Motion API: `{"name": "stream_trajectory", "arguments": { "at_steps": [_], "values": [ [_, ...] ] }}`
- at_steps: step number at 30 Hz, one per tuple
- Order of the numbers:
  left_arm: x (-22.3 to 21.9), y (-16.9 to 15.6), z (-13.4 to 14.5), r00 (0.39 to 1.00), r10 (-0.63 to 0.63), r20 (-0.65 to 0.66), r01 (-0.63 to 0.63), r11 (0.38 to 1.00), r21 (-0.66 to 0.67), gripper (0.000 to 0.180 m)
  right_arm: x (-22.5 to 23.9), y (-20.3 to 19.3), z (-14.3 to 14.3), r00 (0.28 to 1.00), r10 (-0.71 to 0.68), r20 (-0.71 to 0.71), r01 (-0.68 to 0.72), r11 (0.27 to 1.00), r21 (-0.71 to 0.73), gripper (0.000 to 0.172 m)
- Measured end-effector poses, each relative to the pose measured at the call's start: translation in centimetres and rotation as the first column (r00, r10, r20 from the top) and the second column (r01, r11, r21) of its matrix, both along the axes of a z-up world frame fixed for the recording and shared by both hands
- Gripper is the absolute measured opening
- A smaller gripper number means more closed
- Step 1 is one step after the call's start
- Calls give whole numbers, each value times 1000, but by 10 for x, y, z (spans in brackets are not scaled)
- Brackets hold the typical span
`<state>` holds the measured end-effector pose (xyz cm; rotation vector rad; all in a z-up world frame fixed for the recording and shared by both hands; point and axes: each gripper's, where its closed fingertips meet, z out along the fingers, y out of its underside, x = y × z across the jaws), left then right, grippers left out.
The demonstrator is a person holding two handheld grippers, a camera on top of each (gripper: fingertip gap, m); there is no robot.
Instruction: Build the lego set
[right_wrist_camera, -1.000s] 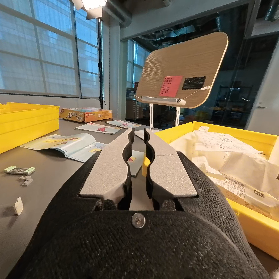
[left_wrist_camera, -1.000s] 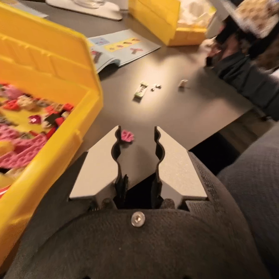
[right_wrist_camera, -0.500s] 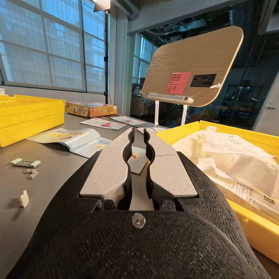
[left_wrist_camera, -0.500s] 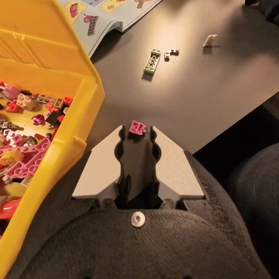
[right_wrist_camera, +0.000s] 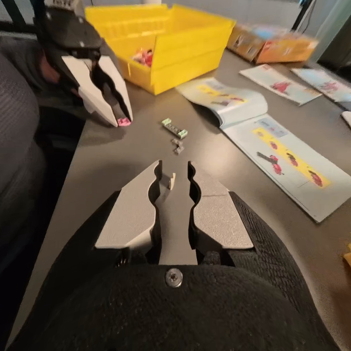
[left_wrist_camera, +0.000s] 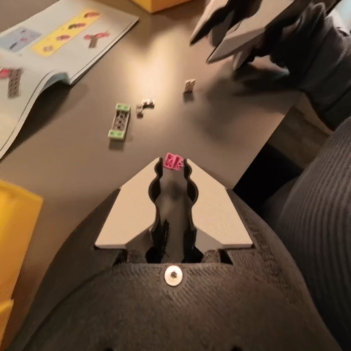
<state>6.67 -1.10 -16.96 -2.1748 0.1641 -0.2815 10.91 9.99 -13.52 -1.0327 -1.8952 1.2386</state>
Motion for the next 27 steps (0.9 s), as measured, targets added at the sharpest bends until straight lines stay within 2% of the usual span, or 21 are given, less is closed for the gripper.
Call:
{"name": "stream_trajectory", "arguments": {
  "at_steps": [3,7,10,13,16,20,24,27],
  "values": [
    [10,16,1,998,-63,-26,63,998,3,21,-1,-1,-16,993,1,114,-2,1000,7,17],
    [11,29,-2,988,-113,-101,114,994,-3,20,1,1,-34,968,4,249,-4,1000,0,15],
    [11,32,-5,981,-144,-128,143,990,-23,21,1,1,-41,955,2,298,-3,1000,2,15],
    [12,31,-9,976,-170,-137,166,985,-39,20,1,0,-44,947,11,322,-13,1000,7,3],
    [11,30,-10,970,-181,-159,177,983,-42,20,6,-13,-42,919,107,378,-66,991,-120,2],
    [16,28,-13,959,-213,-186,207,977,-51,20,14,-23,-45,816,218,535,-75,958,-275,2],
    [17,27,-14,951,-228,-211,219,974,-63,21,10,-18,-46,789,194,583,-63,969,-237,3],
    [17,26,-15,952,-228,-206,219,974,-64,20,6,-16,-45,794,180,581,-49,971,-235,12]
  ]
}}
